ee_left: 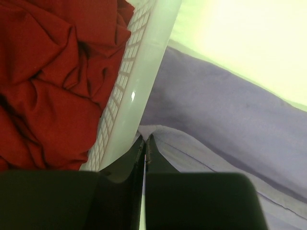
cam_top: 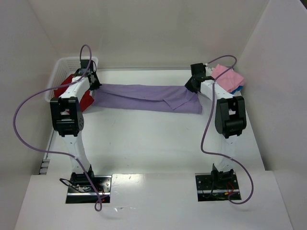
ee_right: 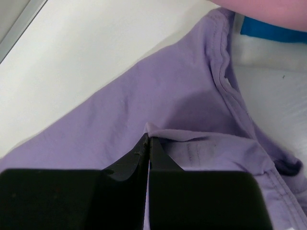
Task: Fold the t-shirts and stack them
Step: Fold the other side of the tshirt into a rectangle
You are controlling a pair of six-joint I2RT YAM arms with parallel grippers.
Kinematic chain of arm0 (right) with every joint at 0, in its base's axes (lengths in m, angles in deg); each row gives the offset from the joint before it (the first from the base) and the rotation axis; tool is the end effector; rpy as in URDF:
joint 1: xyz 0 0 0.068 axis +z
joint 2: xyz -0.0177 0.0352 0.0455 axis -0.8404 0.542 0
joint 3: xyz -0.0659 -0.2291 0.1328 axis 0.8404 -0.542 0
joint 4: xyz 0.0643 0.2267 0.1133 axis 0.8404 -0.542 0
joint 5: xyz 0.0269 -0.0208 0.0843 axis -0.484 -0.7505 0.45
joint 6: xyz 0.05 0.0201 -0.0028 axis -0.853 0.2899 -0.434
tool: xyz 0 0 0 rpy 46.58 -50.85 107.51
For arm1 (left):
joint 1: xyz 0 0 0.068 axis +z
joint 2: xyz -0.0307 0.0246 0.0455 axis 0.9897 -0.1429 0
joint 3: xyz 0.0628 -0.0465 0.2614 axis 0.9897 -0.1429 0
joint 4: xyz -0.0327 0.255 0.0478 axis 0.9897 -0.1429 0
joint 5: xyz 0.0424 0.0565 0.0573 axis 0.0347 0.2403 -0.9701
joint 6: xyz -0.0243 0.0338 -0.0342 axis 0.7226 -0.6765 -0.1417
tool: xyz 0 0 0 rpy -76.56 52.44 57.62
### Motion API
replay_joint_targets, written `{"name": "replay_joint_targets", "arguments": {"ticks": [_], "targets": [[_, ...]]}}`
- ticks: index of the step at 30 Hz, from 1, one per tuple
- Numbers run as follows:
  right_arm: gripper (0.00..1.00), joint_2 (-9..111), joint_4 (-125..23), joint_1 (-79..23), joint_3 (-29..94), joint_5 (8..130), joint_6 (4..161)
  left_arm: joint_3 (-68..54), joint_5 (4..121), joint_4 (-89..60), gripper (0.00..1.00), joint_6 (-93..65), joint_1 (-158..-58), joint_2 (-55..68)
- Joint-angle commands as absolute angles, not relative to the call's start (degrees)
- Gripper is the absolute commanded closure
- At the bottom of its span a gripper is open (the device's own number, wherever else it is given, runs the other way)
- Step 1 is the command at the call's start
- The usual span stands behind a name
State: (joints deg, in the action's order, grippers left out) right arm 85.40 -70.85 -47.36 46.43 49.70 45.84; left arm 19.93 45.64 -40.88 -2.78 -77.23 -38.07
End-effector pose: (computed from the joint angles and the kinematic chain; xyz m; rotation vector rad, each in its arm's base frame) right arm 0.4499 0.0710 0.2189 0.7768 2.2435 0.2158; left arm 0.4776 0.0434 0.2333 -0.6201 2.2610 0.0233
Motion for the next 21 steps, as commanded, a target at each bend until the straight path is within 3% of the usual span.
{"name": "replay_joint_targets", "arguments": {"ticks": [1, 3, 6, 7, 9, 11, 17, 21], "targets": [[1.00, 87.57, -68.69, -48.04, 51.44, 49.15, 47.27, 22.42, 41.54, -39.48, 1.00, -3.77, -76.69, -39.18], [1.00, 88.37, -68.69, -48.04, 52.14, 49.15, 47.79, 22.42, 40.93, -39.48, 0.89, -3.77, -76.69, -39.70], [1.00, 88.99, -68.69, -48.04, 52.15, 49.15, 48.32, 22.95, 40.92, -39.48, 0.55, -3.77, -76.69, -39.70], [1.00, 88.99, -68.69, -48.04, 52.15, 49.15, 48.32, 22.95, 40.92, -38.96, 0.35, -3.77, -76.69, -39.70], [1.00, 88.99, -68.69, -48.04, 52.15, 49.15, 48.32, 22.95, 41.44, -38.95, 0.21, -3.77, -76.69, -38.83], [1.00, 89.52, -68.69, -48.57, 52.67, 49.76, 48.85, 22.43, 43.72, -37.47, 0.12, -4.91, -76.69, -36.21], [1.00, 89.52, -68.16, -48.57, 52.67, 50.29, 49.99, 21.10, 59.53, -33.33, 0.10, -10.45, -79.06, -32.94], [0.97, 90.13, -67.63, -48.57, 53.98, 50.29, 51.75, 23.29, 63.24, -35.35, 0.10, -14.93, -83.62, -35.05]]}}
